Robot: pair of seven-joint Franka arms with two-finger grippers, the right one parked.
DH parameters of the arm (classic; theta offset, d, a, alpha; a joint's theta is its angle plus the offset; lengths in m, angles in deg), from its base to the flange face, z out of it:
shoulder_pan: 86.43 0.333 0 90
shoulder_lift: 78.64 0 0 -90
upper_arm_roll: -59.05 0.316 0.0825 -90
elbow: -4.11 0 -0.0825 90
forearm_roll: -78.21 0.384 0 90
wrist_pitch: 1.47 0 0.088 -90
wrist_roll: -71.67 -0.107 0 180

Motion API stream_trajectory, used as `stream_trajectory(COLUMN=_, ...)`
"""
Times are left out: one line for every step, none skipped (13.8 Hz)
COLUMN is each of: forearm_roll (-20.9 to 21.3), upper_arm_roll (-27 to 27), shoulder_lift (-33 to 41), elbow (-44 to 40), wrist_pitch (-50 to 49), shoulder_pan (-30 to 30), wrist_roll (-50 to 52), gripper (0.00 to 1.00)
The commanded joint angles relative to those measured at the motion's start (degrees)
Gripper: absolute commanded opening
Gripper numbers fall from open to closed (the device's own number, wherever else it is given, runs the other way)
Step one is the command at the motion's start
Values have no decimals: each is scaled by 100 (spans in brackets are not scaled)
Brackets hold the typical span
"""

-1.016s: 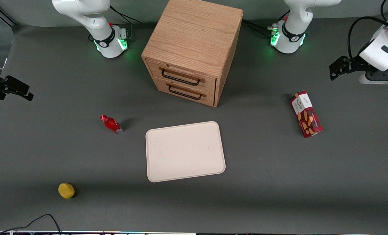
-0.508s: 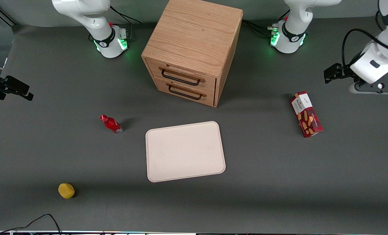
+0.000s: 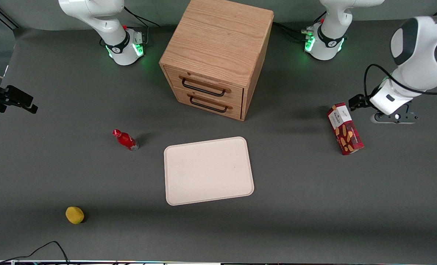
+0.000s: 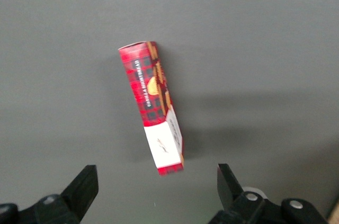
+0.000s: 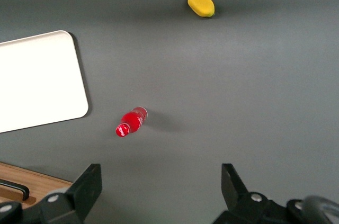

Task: Place red cookie box on tray
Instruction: 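Move the open left gripper down over the red plaid cookie box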

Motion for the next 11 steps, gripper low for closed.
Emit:
stream_trajectory(forearm_roll=-72, upper_arm_roll=125, shoulder_lift=197, elbow=879, wrist_pitch=1114, shoulder_pan=50, wrist_roll=-104, gripper=100)
stream_trajectory(forearm_roll=-64, upper_arm_roll=143, shoulder_lift=136, elbow=1160, wrist_pitch=1571, shoulder_pan=128, wrist_roll=-104, gripper=100)
stream_trajectory(forearm_roll=-72, upper_arm_roll=151, shoulder_lift=39, elbow=1441, wrist_pitch=2115, shoulder_pan=155, wrist_roll=-95, gripper=100)
stream_trajectory(forearm_roll=-81, upper_arm_roll=152, shoulder_lift=-127, elbow=1626, wrist_pitch=2599, shoulder_pan=156, wrist_roll=-43, gripper=100)
stream_trajectory(forearm_roll=-81, upper_arm_roll=160, shoulder_lift=-364, elbow=1715, wrist_pitch=3004, shoulder_pan=199, wrist_roll=-34, gripper=100)
stream_trajectory(forearm_roll=-81, upper_arm_roll=160, shoulder_lift=-584, elbow=1786, wrist_pitch=3435, shoulder_pan=199, wrist_roll=-34, gripper=100)
stream_trajectory(forearm_roll=-81, upper_arm_roll=160, shoulder_lift=-821, elbow=1847, wrist_pitch=3866, shoulder_pan=199, wrist_roll=-34, gripper=100)
stream_trajectory(forearm_roll=-81, upper_arm_roll=160, shoulder_lift=-1067, elbow=1865, wrist_pitch=4201, shoulder_pan=208, wrist_roll=-25, gripper=100)
stream_trajectory(forearm_roll=-81, upper_arm_roll=160, shoulder_lift=-1278, elbow=1857, wrist_pitch=4474, shoulder_pan=200, wrist_roll=-16, gripper=100)
stream_trajectory(forearm_roll=-90, upper_arm_roll=152, shoulder_lift=-1445, elbow=1848, wrist_pitch=4703, shoulder_pan=199, wrist_roll=-16, gripper=100)
stream_trajectory(forearm_roll=-81, upper_arm_roll=152, shoulder_lift=-1586, elbow=1831, wrist_pitch=4861, shoulder_pan=199, wrist_roll=-16, gripper=100)
